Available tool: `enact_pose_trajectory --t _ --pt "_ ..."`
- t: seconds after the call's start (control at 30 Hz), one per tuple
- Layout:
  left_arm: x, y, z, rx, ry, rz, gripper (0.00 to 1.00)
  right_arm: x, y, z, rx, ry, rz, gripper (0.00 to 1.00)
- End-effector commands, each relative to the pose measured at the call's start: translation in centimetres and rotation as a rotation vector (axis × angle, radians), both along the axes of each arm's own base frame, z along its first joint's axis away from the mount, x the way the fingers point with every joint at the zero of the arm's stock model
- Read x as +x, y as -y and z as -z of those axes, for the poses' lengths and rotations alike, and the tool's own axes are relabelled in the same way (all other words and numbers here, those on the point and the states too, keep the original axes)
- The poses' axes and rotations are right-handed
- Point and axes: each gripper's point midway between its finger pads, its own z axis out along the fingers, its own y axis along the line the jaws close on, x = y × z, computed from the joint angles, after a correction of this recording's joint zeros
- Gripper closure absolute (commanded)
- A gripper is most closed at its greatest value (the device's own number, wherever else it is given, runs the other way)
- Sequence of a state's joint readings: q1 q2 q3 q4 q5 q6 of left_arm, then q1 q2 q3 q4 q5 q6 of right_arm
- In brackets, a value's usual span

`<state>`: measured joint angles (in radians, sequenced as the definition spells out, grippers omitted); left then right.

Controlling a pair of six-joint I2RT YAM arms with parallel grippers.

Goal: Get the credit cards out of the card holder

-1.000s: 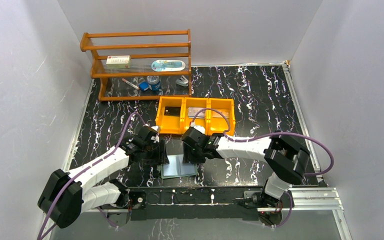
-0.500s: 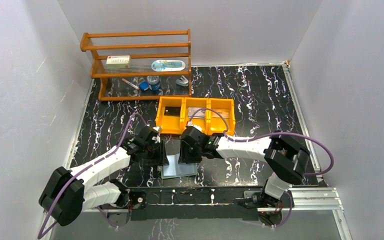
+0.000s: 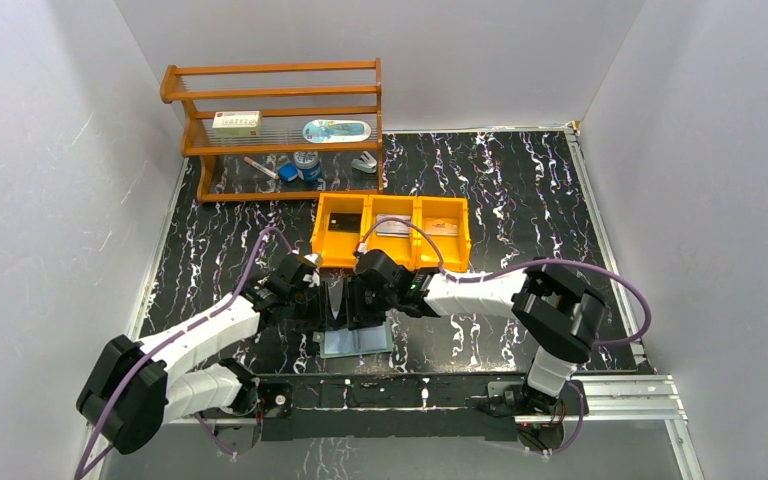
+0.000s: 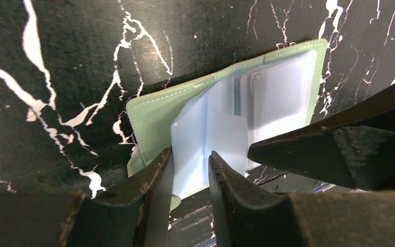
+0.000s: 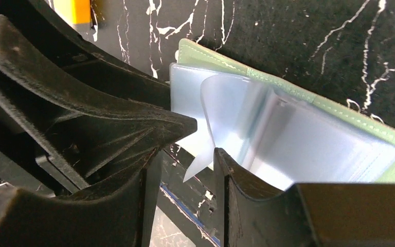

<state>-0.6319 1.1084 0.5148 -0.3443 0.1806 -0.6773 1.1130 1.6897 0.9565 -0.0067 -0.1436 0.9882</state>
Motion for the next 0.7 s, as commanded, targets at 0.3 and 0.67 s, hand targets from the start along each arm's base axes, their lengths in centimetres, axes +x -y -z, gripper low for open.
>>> enact_pose_trajectory --t 0.3,0.67 --pt "1.3 -3.7 -2.1 0.096 0.122 -0.223 0.68 -1.5 -4.4 -3.3 0.240 -0.046 -0.137 0.40" --pt "1.9 -6.3 -2.7 0.200 0.157 -0.342 0.63 -3.0 -6.4 -7.4 0.477 -0.080 -0.229 0.32"
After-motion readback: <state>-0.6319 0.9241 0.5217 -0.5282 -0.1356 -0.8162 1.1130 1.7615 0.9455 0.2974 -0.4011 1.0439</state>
